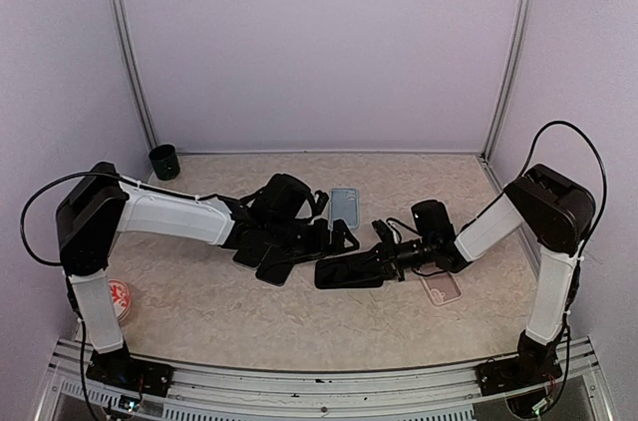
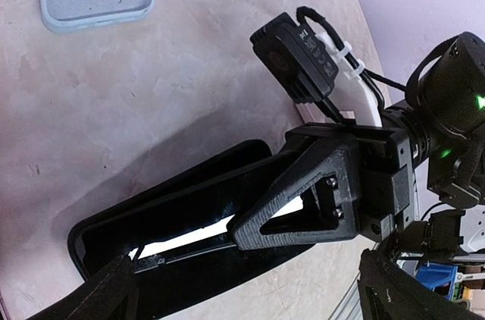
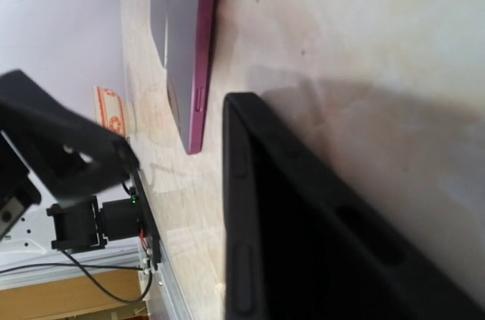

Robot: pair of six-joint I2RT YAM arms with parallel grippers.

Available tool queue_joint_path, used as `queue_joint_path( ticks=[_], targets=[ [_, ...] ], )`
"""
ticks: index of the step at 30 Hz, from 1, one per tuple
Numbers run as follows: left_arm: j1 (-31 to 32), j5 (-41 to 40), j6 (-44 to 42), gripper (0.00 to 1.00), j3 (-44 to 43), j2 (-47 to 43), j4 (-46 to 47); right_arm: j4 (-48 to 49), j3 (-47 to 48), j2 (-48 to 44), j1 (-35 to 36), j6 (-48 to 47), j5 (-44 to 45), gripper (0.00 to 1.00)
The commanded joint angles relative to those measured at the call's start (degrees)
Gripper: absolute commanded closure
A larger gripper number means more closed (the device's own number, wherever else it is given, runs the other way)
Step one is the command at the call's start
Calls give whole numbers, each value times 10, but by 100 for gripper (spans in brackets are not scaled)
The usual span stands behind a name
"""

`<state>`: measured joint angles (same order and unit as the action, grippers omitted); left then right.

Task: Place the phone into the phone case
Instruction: Install the phone on the phone case.

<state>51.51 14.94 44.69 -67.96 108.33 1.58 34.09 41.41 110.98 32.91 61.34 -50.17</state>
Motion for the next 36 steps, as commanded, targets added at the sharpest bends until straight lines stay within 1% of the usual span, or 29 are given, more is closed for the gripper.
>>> queue_joint_path(
  ticks=[1, 7, 13, 17, 29, 31, 36],
  targets=[
    [15, -4, 6, 1, -7, 11, -11, -108, -19, 31, 17, -15, 80, 94],
    [26, -3, 19, 1, 3, 25, -9, -105, -19, 37, 17, -16, 80, 91],
    [27, -5, 22, 1, 9, 29, -6, -116, -14, 29, 17, -19, 77, 80],
    [27, -5, 26, 1, 9, 34, -5, -141, -7, 15, 17, -31, 86, 74],
    [26, -6, 21, 1, -2, 54, -14, -216, 15, -18, 16, -62, 116, 63],
    [25, -8, 20, 1, -7, 58, -34, -234, 20, -26, 16, -68, 129, 60],
    [23, -13, 17, 1, -8, 64, -42, -278, 33, -44, 16, -83, 146, 58]
  ],
)
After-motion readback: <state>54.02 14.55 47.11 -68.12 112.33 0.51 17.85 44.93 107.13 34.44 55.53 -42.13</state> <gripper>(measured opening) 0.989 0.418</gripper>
